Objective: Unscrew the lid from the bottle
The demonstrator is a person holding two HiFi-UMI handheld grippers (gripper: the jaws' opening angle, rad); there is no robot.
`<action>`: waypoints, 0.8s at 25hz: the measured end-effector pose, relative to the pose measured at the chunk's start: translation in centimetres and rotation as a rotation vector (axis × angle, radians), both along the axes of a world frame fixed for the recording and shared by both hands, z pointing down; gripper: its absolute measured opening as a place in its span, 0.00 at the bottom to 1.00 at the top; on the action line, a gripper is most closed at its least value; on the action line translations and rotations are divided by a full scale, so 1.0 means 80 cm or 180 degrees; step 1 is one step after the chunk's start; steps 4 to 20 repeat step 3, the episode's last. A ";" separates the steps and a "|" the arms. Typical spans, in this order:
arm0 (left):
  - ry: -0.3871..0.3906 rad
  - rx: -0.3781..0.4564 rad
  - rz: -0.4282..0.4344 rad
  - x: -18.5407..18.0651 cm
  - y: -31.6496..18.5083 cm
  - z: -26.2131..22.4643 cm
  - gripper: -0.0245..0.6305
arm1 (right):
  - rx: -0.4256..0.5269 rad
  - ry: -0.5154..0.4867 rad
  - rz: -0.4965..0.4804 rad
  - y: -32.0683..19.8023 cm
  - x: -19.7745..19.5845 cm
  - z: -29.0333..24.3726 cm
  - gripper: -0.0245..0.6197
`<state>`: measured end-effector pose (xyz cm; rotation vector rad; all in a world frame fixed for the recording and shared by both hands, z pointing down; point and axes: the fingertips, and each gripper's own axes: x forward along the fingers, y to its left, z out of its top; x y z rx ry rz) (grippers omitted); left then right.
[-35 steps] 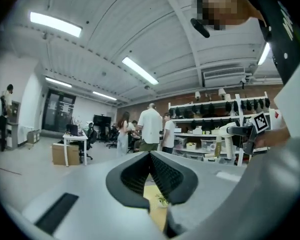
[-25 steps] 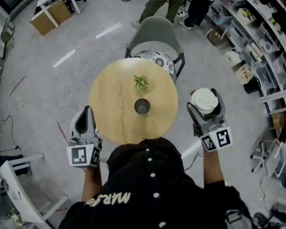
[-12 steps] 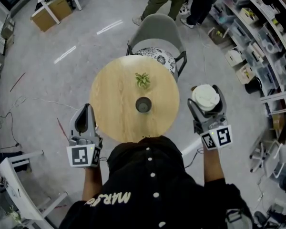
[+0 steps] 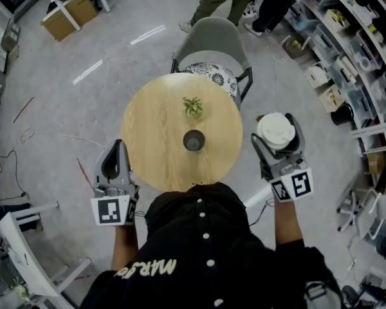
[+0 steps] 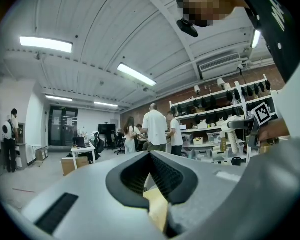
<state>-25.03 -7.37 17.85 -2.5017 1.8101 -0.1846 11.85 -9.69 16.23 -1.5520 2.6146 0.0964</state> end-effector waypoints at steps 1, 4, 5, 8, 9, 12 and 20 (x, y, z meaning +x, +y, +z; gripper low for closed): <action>-0.0009 0.0010 0.0007 0.001 -0.001 -0.001 0.04 | 0.0006 0.0000 -0.0006 -0.001 0.000 -0.001 0.78; -0.0023 0.0026 0.0023 0.004 -0.002 -0.004 0.04 | 0.0015 -0.0003 -0.0013 -0.003 0.000 -0.003 0.78; -0.0023 0.0026 0.0023 0.004 -0.002 -0.004 0.04 | 0.0015 -0.0003 -0.0013 -0.003 0.000 -0.003 0.78; -0.0023 0.0026 0.0023 0.004 -0.002 -0.004 0.04 | 0.0015 -0.0003 -0.0013 -0.003 0.000 -0.003 0.78; -0.0023 0.0026 0.0023 0.004 -0.002 -0.004 0.04 | 0.0015 -0.0003 -0.0013 -0.003 0.000 -0.003 0.78; -0.0023 0.0026 0.0023 0.004 -0.002 -0.004 0.04 | 0.0015 -0.0003 -0.0013 -0.003 0.000 -0.003 0.78; -0.0023 0.0026 0.0023 0.004 -0.002 -0.004 0.04 | 0.0015 -0.0003 -0.0013 -0.003 0.000 -0.003 0.78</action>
